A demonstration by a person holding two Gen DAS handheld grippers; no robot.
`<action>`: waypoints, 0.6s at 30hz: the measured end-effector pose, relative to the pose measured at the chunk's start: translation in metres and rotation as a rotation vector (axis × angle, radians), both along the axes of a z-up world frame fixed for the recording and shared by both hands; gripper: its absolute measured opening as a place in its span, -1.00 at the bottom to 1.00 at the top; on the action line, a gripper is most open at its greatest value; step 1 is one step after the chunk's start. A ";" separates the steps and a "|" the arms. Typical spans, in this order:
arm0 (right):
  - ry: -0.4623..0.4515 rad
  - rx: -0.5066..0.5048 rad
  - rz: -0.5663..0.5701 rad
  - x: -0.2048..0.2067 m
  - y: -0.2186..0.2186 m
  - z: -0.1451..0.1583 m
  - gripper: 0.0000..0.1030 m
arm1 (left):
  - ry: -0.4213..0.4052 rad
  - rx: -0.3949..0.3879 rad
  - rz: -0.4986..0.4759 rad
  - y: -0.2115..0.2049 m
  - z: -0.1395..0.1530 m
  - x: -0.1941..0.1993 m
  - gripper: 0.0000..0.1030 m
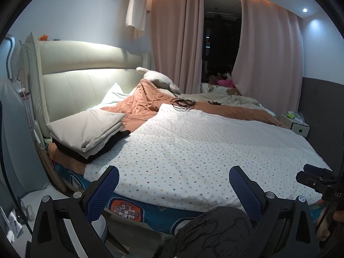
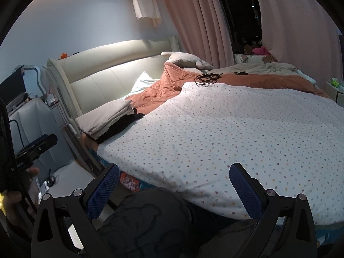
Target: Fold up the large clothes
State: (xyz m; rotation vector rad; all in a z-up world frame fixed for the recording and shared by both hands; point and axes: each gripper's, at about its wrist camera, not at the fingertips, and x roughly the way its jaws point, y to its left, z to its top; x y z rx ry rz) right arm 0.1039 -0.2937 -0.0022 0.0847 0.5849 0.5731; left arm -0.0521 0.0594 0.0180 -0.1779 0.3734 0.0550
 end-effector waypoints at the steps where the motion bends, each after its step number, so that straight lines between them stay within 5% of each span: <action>1: 0.001 0.000 0.002 0.000 0.000 0.000 0.99 | 0.002 -0.004 0.002 0.001 -0.001 0.000 0.99; 18: -0.006 -0.022 -0.015 -0.005 0.002 0.006 0.99 | -0.003 -0.011 0.015 0.005 -0.002 -0.008 0.99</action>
